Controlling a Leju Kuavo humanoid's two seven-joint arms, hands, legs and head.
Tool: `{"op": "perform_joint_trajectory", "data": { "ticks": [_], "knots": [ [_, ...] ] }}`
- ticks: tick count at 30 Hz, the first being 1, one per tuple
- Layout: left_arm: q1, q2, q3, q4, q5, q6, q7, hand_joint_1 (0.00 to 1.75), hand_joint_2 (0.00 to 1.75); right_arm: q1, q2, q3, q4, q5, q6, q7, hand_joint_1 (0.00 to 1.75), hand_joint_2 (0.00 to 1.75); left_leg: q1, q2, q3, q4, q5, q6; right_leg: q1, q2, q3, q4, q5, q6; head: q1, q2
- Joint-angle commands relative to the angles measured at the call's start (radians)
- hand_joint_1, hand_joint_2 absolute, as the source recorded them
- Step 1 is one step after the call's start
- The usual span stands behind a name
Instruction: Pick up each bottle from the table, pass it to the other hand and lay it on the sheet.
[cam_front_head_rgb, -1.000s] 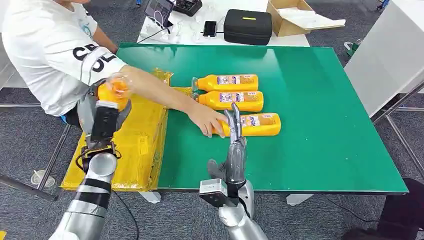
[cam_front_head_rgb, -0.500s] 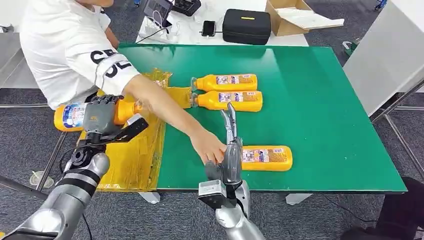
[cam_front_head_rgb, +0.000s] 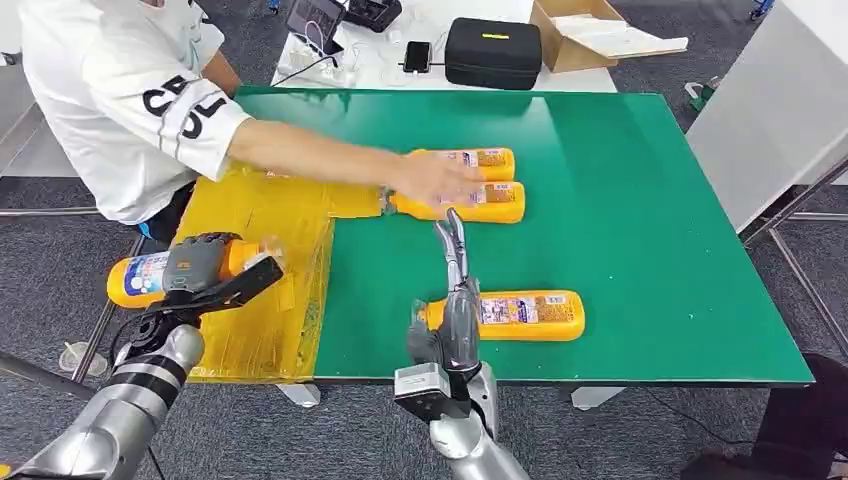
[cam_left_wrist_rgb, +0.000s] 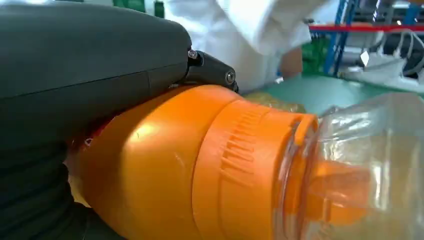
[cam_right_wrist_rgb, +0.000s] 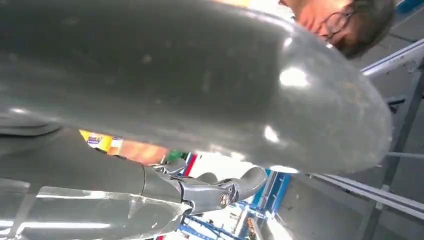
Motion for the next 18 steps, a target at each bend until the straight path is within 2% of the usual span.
{"op": "perform_joint_trajectory", "data": {
  "ticks": [1,5,17,18],
  "knots": [
    [-0.022,-0.004,-0.007,0.103,-0.011,-0.087,-0.051,1.75,1.75,-0.039,-0.022,0.018,0.086,-0.009,0.014,0.001,0.00,0.00,0.000,0.002,0.004,-0.001,-0.001,0.001,0.001,0.001,0.004,-0.002,0.000,-0.001,0.000,0.000],
    [-0.025,0.001,-0.046,0.112,-0.025,-0.153,-0.086,1.75,1.75,-0.047,-0.020,0.020,0.110,-0.012,0.029,0.001,0.00,0.00,0.000,0.001,0.003,0.000,-0.001,0.001,0.001,0.000,0.003,-0.001,0.000,-0.001,0.000,0.000],
    [-0.022,-0.001,-0.047,0.112,-0.025,-0.150,-0.086,1.75,1.75,-0.047,-0.020,0.019,0.111,-0.012,0.028,0.001,0.00,0.00,0.000,0.002,0.006,-0.001,-0.001,0.001,0.001,0.000,0.006,-0.002,0.000,-0.002,0.000,0.000],
    [-0.019,-0.001,-0.055,0.109,-0.024,-0.167,-0.100,1.75,1.75,-0.048,-0.019,0.018,0.114,-0.013,0.032,0.001,0.00,0.00,0.000,0.001,0.003,-0.001,0.000,0.001,0.001,0.000,0.003,-0.001,0.000,-0.001,0.000,0.000]
  ]
}}
